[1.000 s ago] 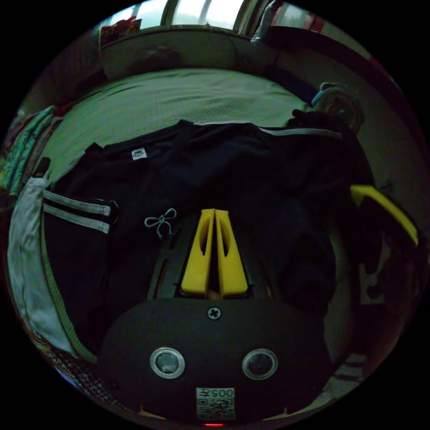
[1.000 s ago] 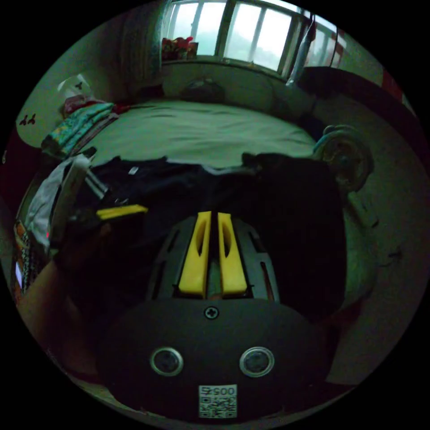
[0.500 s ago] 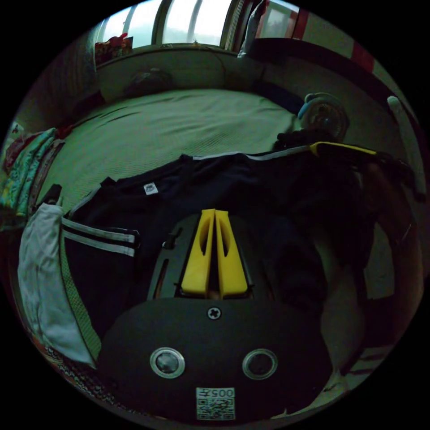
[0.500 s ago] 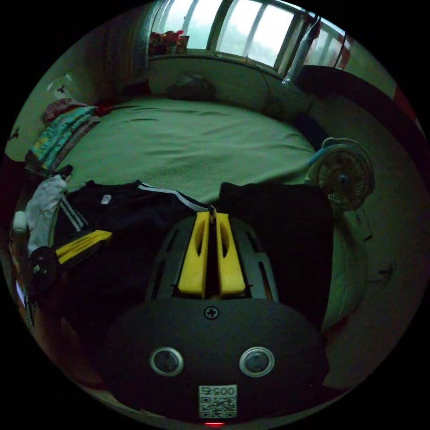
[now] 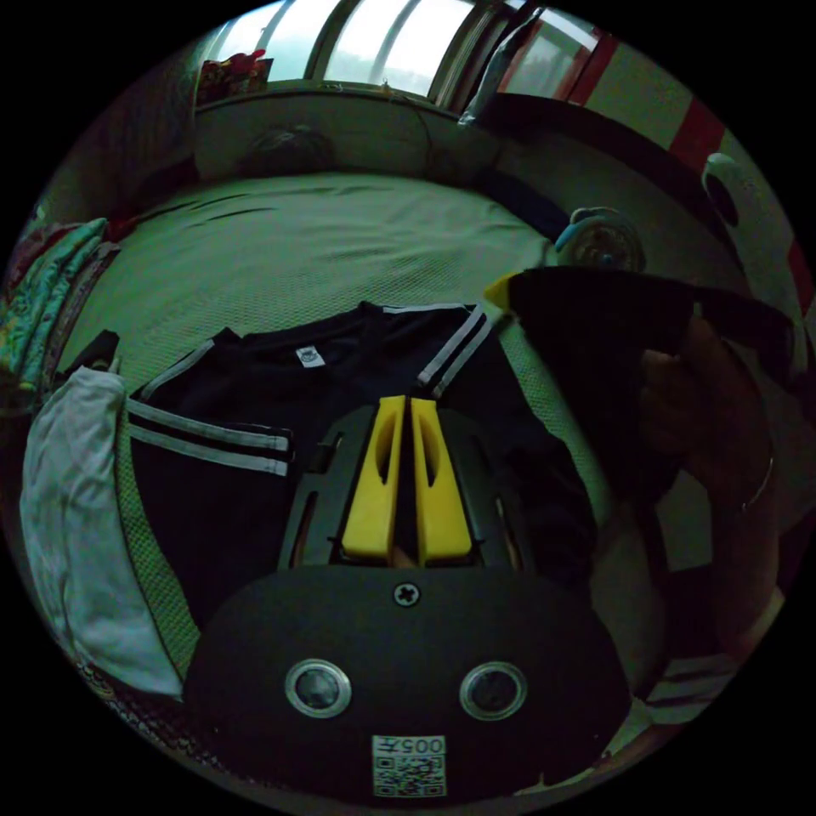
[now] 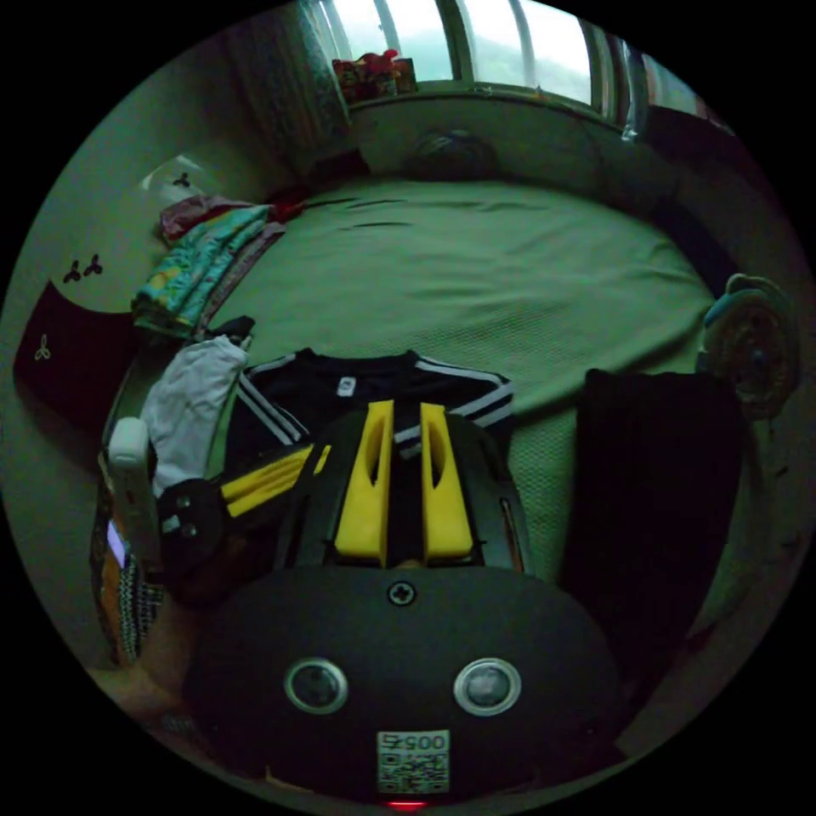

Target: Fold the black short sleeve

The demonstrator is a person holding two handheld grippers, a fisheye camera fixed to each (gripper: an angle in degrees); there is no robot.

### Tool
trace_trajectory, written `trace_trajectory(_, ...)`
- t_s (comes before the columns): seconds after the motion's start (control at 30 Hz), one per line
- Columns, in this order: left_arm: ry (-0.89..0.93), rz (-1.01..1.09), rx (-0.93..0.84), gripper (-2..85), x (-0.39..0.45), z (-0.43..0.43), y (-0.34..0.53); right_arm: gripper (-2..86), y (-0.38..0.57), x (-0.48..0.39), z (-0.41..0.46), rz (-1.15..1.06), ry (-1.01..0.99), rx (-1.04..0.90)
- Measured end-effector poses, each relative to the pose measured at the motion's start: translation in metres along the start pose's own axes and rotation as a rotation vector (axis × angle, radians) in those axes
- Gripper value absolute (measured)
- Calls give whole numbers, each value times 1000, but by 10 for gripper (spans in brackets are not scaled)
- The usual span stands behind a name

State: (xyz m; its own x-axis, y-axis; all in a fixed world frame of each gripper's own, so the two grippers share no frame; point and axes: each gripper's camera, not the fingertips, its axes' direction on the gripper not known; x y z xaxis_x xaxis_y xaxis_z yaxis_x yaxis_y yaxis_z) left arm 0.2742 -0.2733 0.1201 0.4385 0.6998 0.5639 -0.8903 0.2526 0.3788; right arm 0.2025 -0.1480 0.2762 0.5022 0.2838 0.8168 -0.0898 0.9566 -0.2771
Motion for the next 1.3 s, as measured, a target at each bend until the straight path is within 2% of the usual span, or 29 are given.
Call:
trace_trajectory(0.23,27,61,22,71,8,5,2,90,69,1,43,-72,30,-171)
trace_trajectory(0.37,9,40,-2,77,9,22,2,57,89,-6,55,-74,111,-162)
trace_trajectory(0.43,2,3,-28,71,6,30,2,-1,100,-10,47,-99,112,-98)
trace_trajectory(0.5,-22,-39,-46,49,0,36,3,-8,107,-11,45,-116,110,-88)
trace_trajectory(0.73,-5,-100,-68,10,-14,27,11,20,125,-7,68,-94,91,-164)
trace_trajectory(0.97,-55,11,-44,5,-15,-25,50,78,155,-4,50,-55,69,-147)
trace_trajectory(1.17,-169,108,-27,48,-36,-89,112,92,205,10,29,13,68,-99)
trace_trajectory(1.3,-225,39,-80,59,-65,-127,163,94,233,17,26,59,40,-91)
